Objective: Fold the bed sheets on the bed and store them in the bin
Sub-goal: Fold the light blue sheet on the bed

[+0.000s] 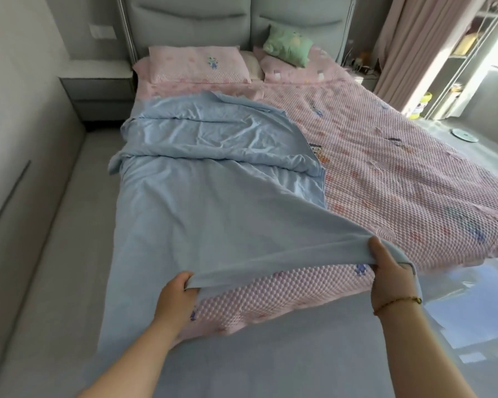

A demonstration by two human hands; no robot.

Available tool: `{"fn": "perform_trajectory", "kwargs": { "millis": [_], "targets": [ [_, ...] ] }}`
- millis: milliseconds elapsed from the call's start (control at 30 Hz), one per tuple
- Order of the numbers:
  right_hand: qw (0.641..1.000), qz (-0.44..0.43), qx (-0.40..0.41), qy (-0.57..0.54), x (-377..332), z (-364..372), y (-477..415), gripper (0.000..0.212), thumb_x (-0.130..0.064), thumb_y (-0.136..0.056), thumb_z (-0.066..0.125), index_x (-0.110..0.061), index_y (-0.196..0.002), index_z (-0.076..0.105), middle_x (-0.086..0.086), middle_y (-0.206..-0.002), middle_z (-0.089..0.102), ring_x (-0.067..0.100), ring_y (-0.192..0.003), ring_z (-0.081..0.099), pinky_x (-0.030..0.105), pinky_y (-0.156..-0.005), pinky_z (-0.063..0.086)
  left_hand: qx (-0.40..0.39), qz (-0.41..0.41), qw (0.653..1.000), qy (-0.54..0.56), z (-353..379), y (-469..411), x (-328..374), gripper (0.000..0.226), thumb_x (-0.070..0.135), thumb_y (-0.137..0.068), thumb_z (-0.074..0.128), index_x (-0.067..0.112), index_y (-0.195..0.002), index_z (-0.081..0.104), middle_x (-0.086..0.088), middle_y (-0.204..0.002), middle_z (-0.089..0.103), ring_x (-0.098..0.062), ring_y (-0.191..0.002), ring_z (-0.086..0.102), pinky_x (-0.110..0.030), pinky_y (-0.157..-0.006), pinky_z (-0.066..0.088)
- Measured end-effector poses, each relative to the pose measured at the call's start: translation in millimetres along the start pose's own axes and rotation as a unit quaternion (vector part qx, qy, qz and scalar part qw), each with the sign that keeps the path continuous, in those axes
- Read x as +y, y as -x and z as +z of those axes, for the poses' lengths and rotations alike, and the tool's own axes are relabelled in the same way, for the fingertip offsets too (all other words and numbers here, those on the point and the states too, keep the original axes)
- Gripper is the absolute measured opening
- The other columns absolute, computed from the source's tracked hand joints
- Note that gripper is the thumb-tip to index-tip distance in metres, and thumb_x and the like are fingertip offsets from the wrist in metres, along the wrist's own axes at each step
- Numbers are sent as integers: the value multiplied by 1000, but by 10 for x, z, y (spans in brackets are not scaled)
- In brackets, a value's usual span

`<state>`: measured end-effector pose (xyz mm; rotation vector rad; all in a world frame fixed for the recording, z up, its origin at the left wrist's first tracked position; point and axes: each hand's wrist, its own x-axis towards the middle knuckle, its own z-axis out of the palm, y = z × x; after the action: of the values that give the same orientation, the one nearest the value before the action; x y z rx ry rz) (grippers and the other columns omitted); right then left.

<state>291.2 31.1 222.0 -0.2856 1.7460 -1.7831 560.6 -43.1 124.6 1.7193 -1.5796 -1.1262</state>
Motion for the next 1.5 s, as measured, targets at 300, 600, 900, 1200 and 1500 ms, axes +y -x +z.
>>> {"fn": "perform_trajectory", "kwargs": {
  "millis": [300,600,900,1200,1500],
  "targets": [
    [985,-62,-7,159,-207,-524,-252,43,-16,-91,55,13,-122,48,25,-116,56,35,-110,51,26,-82,36,-39,41,922,-383,-149,742,440,13,44,-79,52,40,-83,64,8,-77,52,-20,-96,59,-26,-65,31],
    [963,-228,2,141,-667,-1334,-383,88,-61,-62,55,19,-101,59,27,-91,59,33,-96,61,22,-65,42,237,-21,971,3,8,1291,584,41,-24,-79,40,-2,-102,64,-21,-108,61,-25,-93,52,-23,-77,37],
    [973,-146,40,175,-703,-1853,-515,57,-30,-86,61,17,-116,53,35,-120,52,41,-115,50,41,-96,38,155,31,987,-16,85,1599,1055,40,-17,-84,44,12,-60,57,-6,-60,56,6,-48,51,-7,-48,34],
    [969,-127,20,211,-792,-1728,-814,40,-13,-91,53,23,-110,53,39,-113,54,45,-110,51,39,-91,38,71,69,994,-41,3,1273,1192,34,-11,-78,63,8,-50,57,7,-46,49,-1,-45,40,-11,-44,29],
    [969,-61,-17,238,-629,-1114,-1326,40,-16,-93,50,20,-109,54,36,-112,56,44,-106,51,37,-81,38,23,-43,910,-413,28,498,1171,21,30,-87,59,25,-69,49,7,-71,50,-17,-75,54,-25,-55,31]
  ]
}}
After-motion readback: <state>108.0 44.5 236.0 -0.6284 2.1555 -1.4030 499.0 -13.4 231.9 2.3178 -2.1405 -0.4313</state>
